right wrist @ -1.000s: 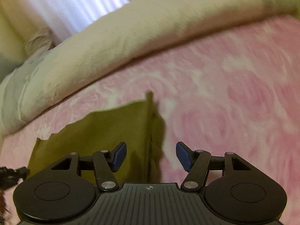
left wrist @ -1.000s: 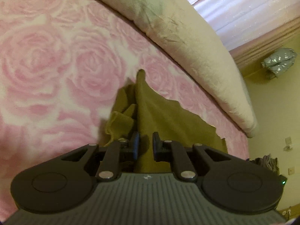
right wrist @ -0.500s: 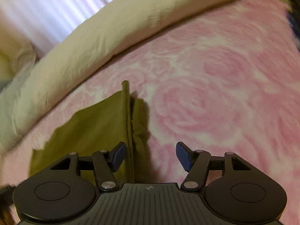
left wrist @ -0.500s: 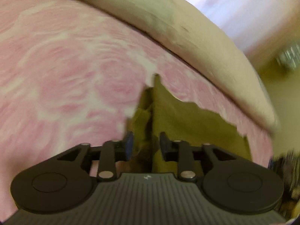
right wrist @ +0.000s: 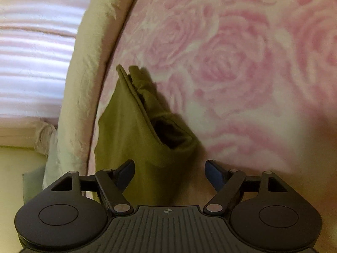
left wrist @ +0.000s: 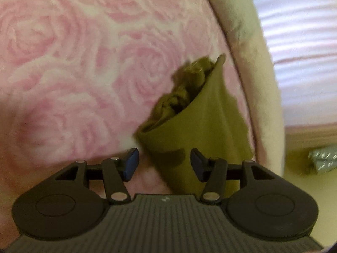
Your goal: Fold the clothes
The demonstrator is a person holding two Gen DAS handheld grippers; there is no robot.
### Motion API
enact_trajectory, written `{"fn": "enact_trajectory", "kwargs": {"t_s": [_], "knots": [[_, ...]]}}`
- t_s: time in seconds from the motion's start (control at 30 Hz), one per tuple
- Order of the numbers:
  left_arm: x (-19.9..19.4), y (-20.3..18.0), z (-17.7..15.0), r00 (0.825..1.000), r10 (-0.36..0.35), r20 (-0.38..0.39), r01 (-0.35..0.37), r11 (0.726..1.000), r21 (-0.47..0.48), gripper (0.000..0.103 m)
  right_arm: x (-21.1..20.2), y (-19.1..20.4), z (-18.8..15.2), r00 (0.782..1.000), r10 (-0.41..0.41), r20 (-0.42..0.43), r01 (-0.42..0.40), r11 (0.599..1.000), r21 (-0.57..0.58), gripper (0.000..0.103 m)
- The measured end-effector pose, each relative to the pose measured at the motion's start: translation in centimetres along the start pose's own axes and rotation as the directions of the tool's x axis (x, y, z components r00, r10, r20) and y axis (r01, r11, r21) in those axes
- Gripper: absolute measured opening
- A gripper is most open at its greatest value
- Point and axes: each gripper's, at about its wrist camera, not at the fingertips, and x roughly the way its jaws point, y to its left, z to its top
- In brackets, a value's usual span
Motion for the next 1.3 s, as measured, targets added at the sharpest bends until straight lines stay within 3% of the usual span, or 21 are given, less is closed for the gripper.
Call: {"fn": "enact_trajectory", "kwargs": {"t_s": [0.03, 0.07, 0.1, 0.13, 0.27, 0.5, 0.7, 0.97, 1.03, 1.07, 1.1, 1.23, 1.3], "knots": [[0.2, -0.1, 0.2, 1.000, -0.001, 0.006, 0.001, 1.000, 0.002, 0.044, 0.5, 0.0, 0.0, 1.000, -0.004, 0.013, 0.004, 1.000, 0.003, 0.075], [0.4, -0.1, 0.4, 1.000, -0.002, 0.011, 0.002, 1.000, 0.004, 0.037, 1.1, 0.3, 0.2, 1.000, -0.005, 0.017, 0.005, 1.000, -0.012, 0.059], [0.6, -0.2, 0.5, 1.000, -0.003, 0.017, 0.003, 1.000, 0.006, 0.029, 1.7, 0.6, 0.4, 1.000, -0.009, 0.020, 0.010, 1.000, -0.027, 0.024], [0.8, -0.3, 0.7, 1.000, -0.004, 0.023, 0.004, 1.000, 0.009, 0.010, 2.3, 0.7, 0.5, 0.999, -0.038, 0.013, 0.039, 0.998, -0.039, 0.012], [1.0, -0.8, 1.3, 0.999, -0.004, 0.034, 0.003, 0.999, 0.050, 0.005, 2.2, 0.5, 0.5, 0.999, -0.053, 0.011, 0.053, 0.997, -0.050, 0.007], [-3.2, -0.5, 0.7, 1.000, 0.001, -0.023, 0.004, 0.980, 0.198, 0.004, -1.7, -0.8, -1.0, 0.996, -0.089, -0.001, 0.089, 0.994, -0.061, 0.006], [-8.5, 2.3, -1.5, 0.992, 0.038, -0.118, -0.004, 0.960, 0.279, 0.004, -7.8, -3.8, -5.8, 0.989, -0.147, -0.018, 0.146, 0.988, -0.046, 0.006], [-15.4, 9.1, -5.0, 0.951, 0.146, -0.272, -0.051, 0.943, 0.328, 0.008, -16.7, -9.1, -14.6, 0.957, -0.286, -0.056, 0.286, 0.958, -0.005, 0.007], [-15.8, 9.2, -4.7, 0.940, 0.201, -0.276, -0.084, 0.919, 0.384, 0.012, -17.3, -9.1, -15.4, 0.949, -0.306, -0.078, 0.304, 0.952, -0.040, 0.019], [-16.1, 9.0, -4.3, 0.935, 0.230, -0.271, -0.099, 0.901, 0.422, 0.017, -17.6, -8.9, -15.6, 0.941, -0.328, -0.085, 0.323, 0.944, -0.065, 0.045], [-16.5, 8.5, -3.6, 0.932, 0.245, -0.266, -0.101, 0.883, 0.459, 0.019, -18.1, -8.2, -15.7, 0.933, -0.354, -0.069, 0.346, 0.933, -0.103, 0.058], [-17.8, 5.2, 0.0, 0.949, 0.226, -0.220, -0.064, 0.821, 0.568, 0.021, -20.7, -5.2, -14.6, 0.921, -0.377, 0.097, 0.389, 0.885, -0.255, 0.058], [-17.0, 2.6, 1.4, 0.966, 0.184, -0.182, -0.030, 0.779, 0.627, 0.027, -20.8, -3.8, -12.9, 0.932, -0.325, 0.163, 0.361, 0.875, -0.322, 0.058]]}}
